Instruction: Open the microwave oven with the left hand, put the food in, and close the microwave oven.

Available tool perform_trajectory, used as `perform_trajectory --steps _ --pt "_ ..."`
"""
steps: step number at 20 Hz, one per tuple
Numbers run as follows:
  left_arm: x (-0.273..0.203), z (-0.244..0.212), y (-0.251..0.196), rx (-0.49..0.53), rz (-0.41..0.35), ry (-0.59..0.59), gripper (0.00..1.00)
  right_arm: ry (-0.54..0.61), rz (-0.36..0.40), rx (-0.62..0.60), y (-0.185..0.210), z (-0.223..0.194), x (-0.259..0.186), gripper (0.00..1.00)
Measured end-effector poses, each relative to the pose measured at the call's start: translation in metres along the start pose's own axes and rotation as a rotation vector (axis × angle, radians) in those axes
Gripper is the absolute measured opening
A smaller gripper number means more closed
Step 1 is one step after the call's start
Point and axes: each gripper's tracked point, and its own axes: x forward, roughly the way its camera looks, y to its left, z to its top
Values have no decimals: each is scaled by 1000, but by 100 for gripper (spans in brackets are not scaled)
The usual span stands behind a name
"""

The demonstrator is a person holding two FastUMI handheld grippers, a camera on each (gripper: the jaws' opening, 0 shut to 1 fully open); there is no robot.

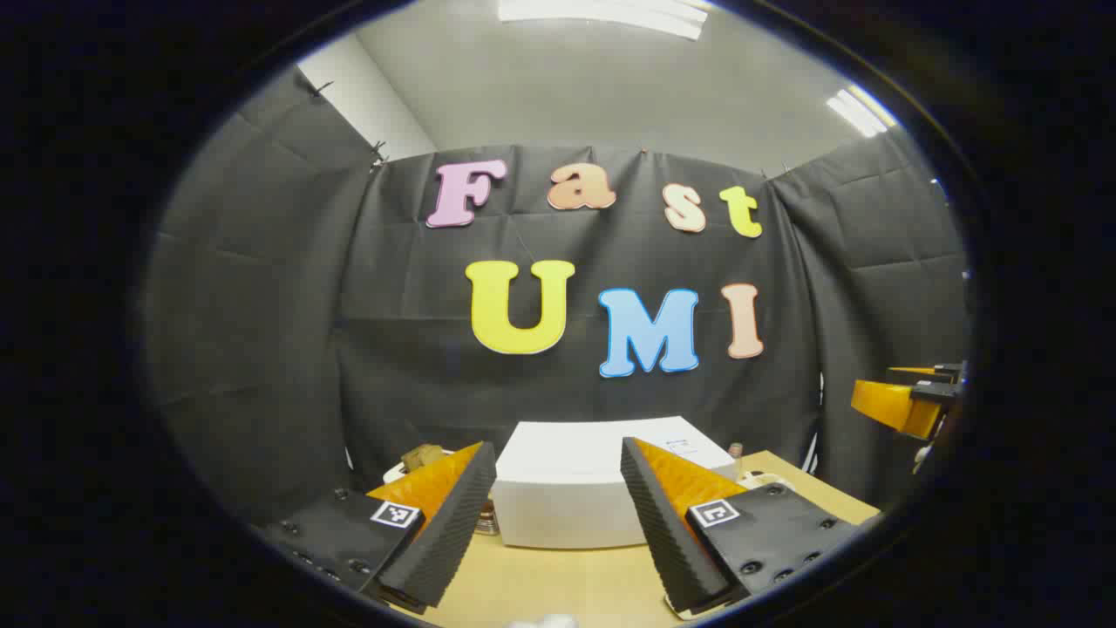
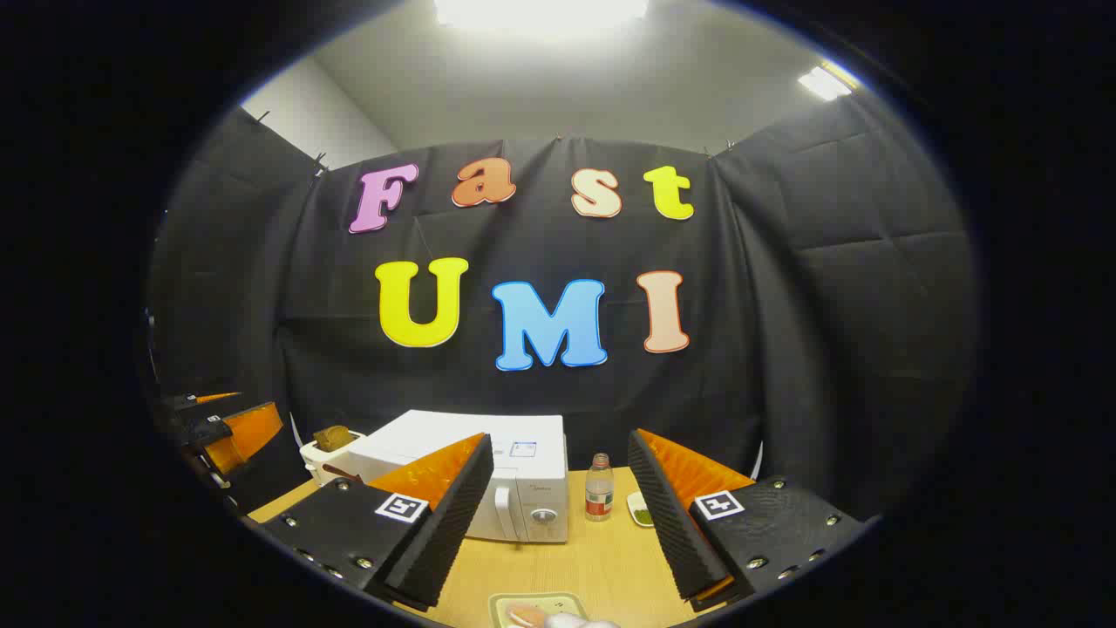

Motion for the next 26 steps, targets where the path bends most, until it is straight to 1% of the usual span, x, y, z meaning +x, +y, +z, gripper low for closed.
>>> perform_trajectory --steps 1,3,6,9,10,11,14,15,17,19,20,21,23,24,25,26 --pt "1 0 0 7 0 -1 94 -5 -4 1 -1 2 1 95" --pt "4 -3 1 14 2 1 94 -6 -6 -5 -2 0 1 95" --pt "7 -9 -4 -3 -6 17 94 7 -6 -21 -3 -3 3 95" --pt "11 -11 -3 29 -5 12 96 -14 -1 -2 -1 1 2 95" --pt "11 -11 -2 28 -4 7 96 -16 0 -7 0 1 3 95" --pt "12 -9 -2 24 1 10 94 -11 -4 -18 -2 0 4 95" --pt "14 -10 -8 31 -13 4 96 -12 -9 -16 -5 1 5 95" --pt "17 -10 -8 42 -14 1 94 -8 -8 -9 -6 1 5 95" --pt "22 -14 -12 43 -15 -12 94 -5 -3 -11 -6 2 6 95" --pt "32 -27 -26 57 -33 -32 94 20 -6 -20 -14 -1 7 95" --pt "38 -40 -39 70 -50 -42 96 21 -7 -10 -19 3 6 95" --pt "46 -57 -53 78 -66 -39 94 20 -14 3 -24 9 6 95" --pt "60 -97 -80 74 -95 -19 96 36 -27 16 -36 11 7 95" --pt "70 -122 -97 65 -110 11 96 46 -37 21 -44 10 9 95" --pt "83 -145 -114 62 -124 33 96 57 -46 30 -52 10 11 95" --pt "92 -169 -129 65 -133 54 94 71 -54 36 -58 8 12 95"
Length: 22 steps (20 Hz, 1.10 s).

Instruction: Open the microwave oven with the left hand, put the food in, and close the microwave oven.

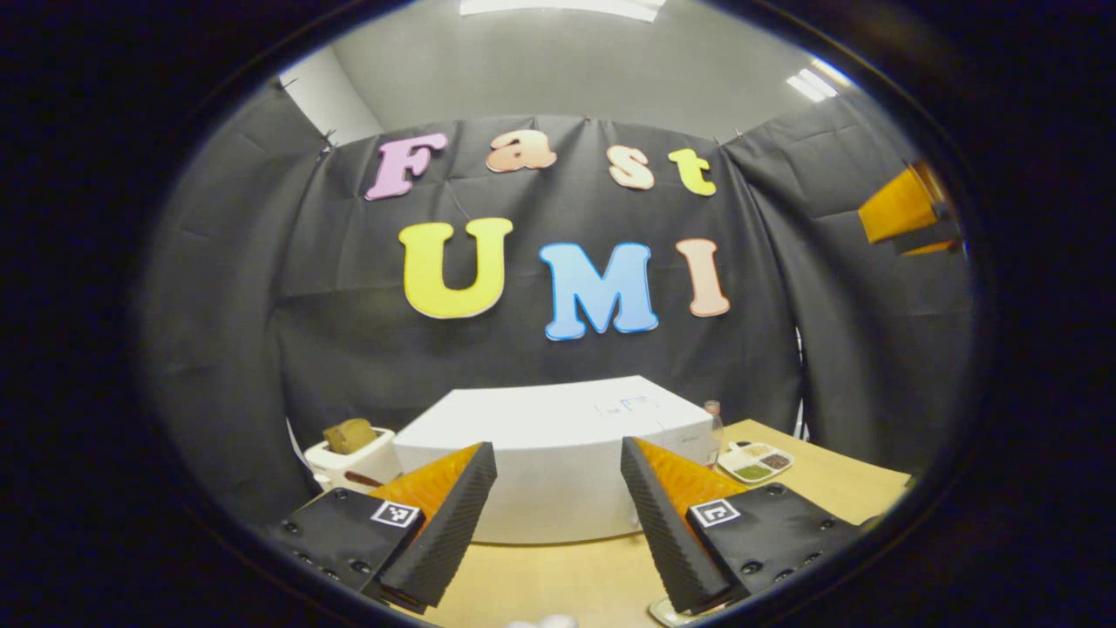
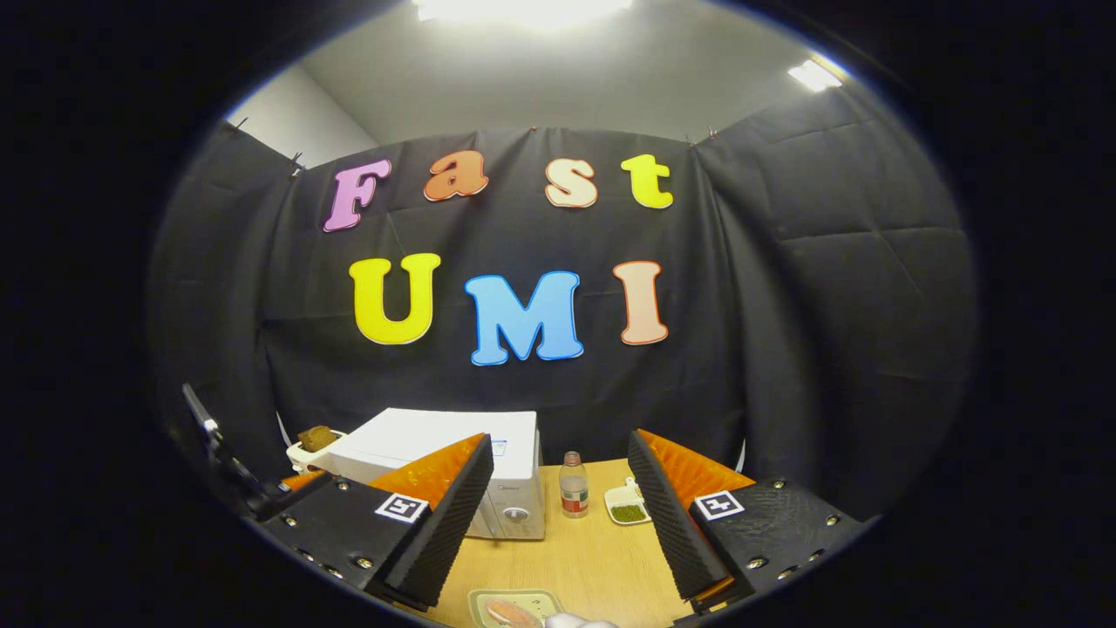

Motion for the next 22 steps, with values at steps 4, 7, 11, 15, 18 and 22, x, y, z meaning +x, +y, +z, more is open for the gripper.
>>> perform_trajectory --steps 4,7,11,15,18,22 --pt "58 -71 -56 -24 -17 63 97 34 -54 -47 -33 -6 5 95" --pt "94 -103 -80 -37 -12 77 98 56 -83 -75 -50 -15 10 95" --pt "128 -116 -86 -64 23 70 96 95 -93 -90 -60 -32 14 95" --pt "143 -116 -90 -75 35 60 97 123 -96 -119 -66 -43 14 95" --pt "151 -121 -92 -87 38 80 87 123 -101 -135 -72 -46 16 95" --pt "155 -130 -94 -92 60 95 45 145 -91 -141 -73 -57 16 95"
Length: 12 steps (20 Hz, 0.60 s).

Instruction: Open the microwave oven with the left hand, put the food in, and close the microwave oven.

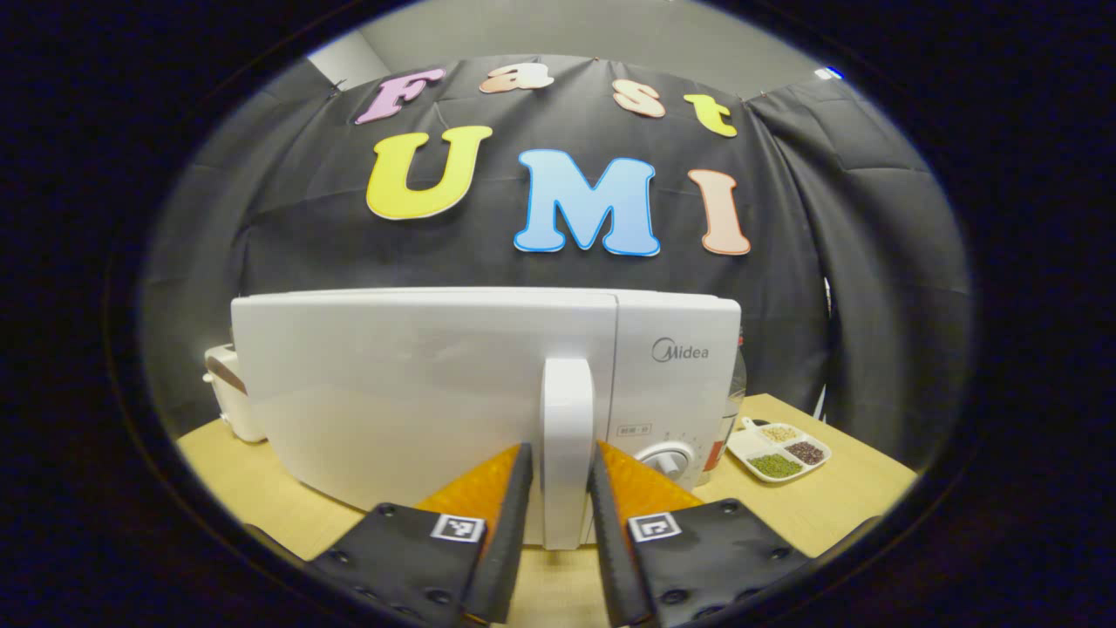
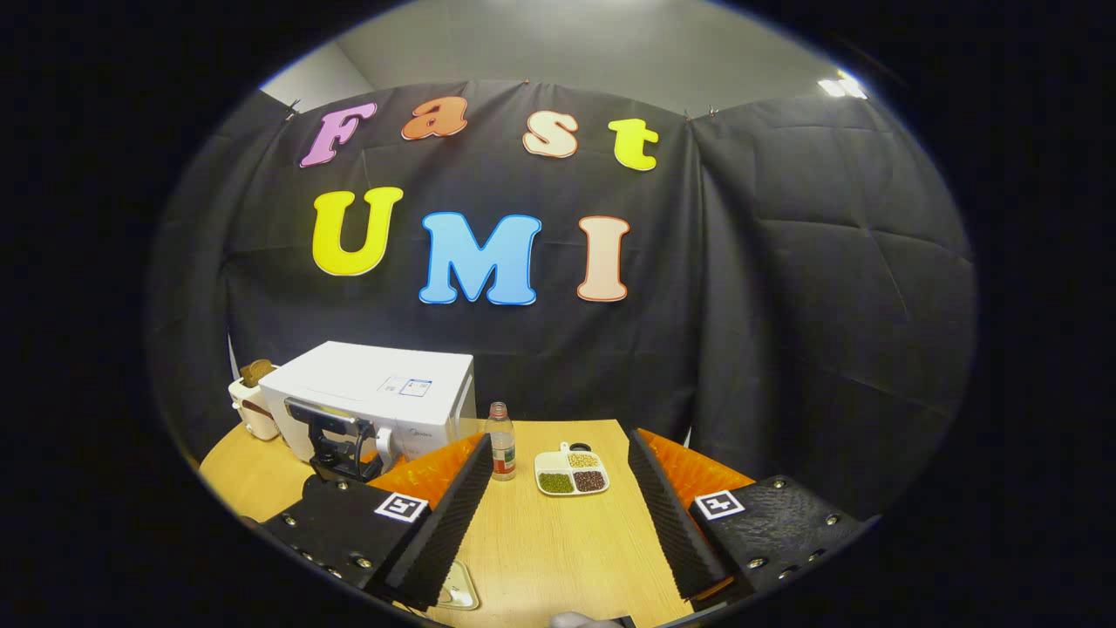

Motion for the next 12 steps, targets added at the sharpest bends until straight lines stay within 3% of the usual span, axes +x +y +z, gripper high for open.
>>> perform_trajectory --steps 1,2,3,9,12 --pt "-3 2 1 -4 -1 1 34 7 8 0 2 -2 0 95" --pt "-4 1 4 -20 -6 11 35 9 12 -3 3 -3 -1 96" --pt "-4 2 5 -20 -16 15 29 9 12 -7 2 -2 -1 96" --pt "-2 0 4 9 -44 52 17 1 20 -14 0 2 -9 96" --pt "-2 -2 3 9 -74 72 16 -1 23 -36 -1 5 -13 95"
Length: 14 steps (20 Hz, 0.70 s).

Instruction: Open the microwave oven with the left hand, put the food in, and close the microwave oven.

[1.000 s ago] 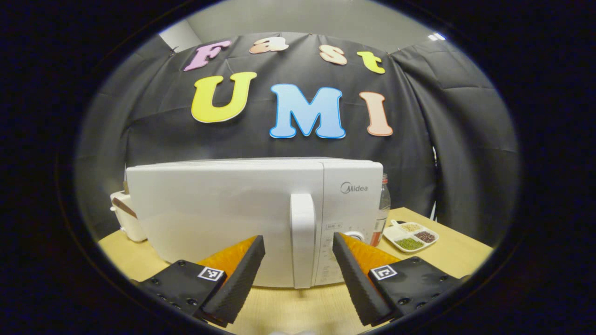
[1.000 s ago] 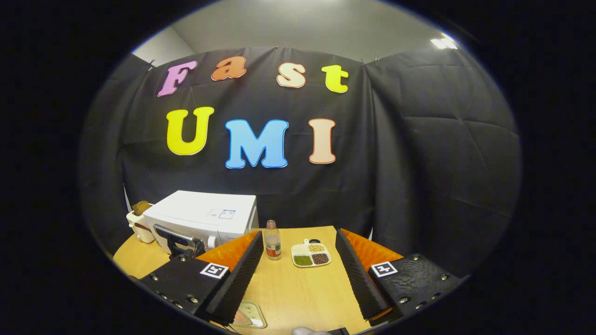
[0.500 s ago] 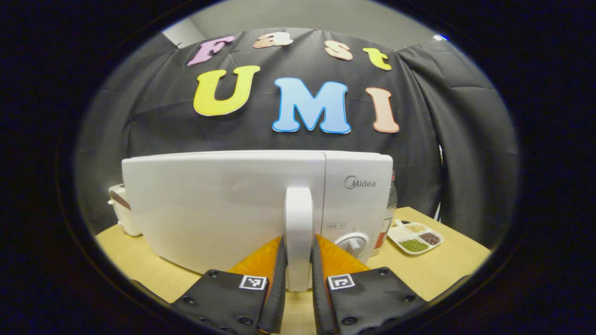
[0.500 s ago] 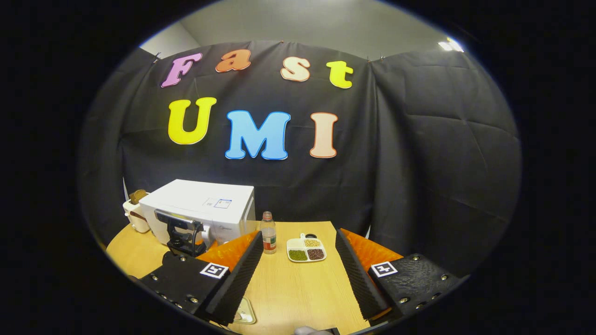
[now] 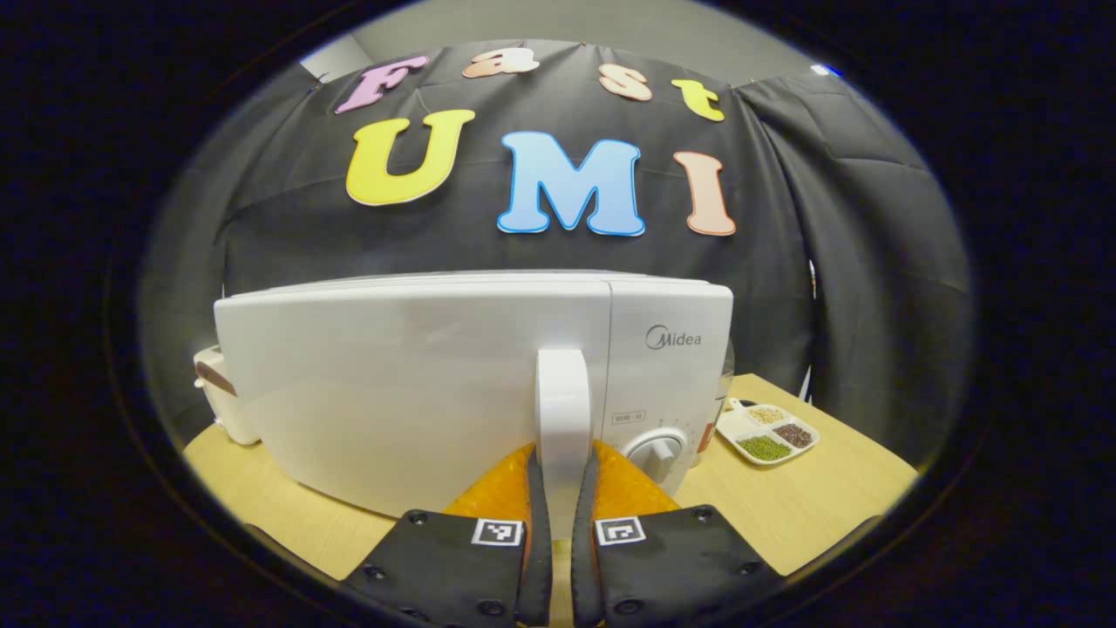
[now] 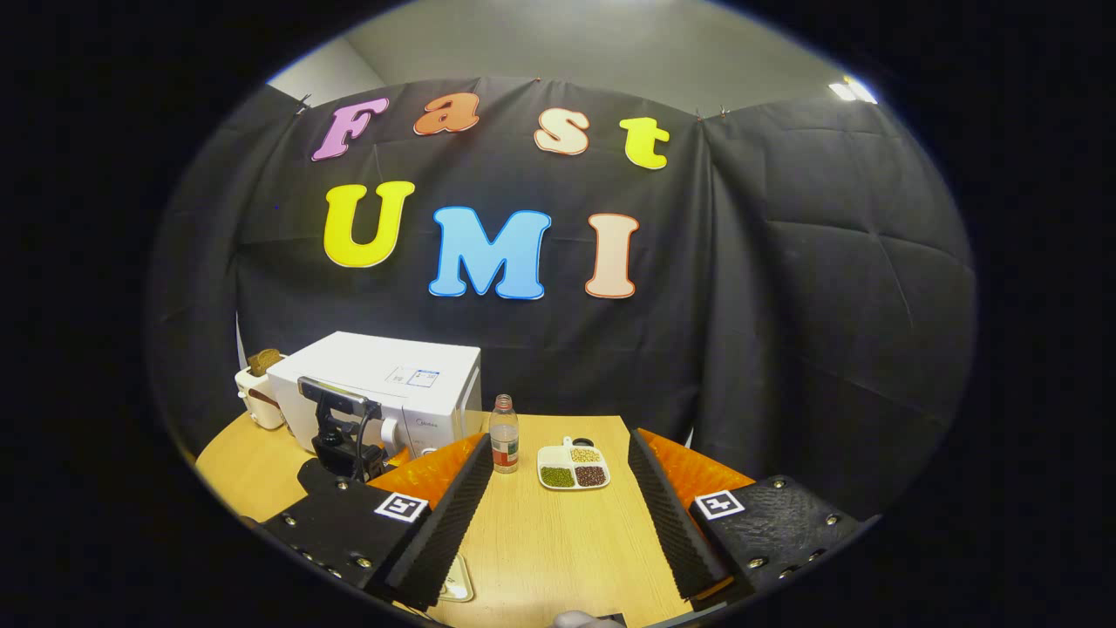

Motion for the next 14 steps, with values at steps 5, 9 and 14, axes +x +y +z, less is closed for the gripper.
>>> perform_trajectory --steps 5,9,14 --pt "-66 -11 9 39 20 -11 17 -8 33 -4 6 3 -3 96" --pt "-134 -28 30 56 -27 22 24 -1 94 -5 24 -1 -4 96" --pt "-202 -47 94 101 69 84 69 4 189 -1 59 -3 -5 96"
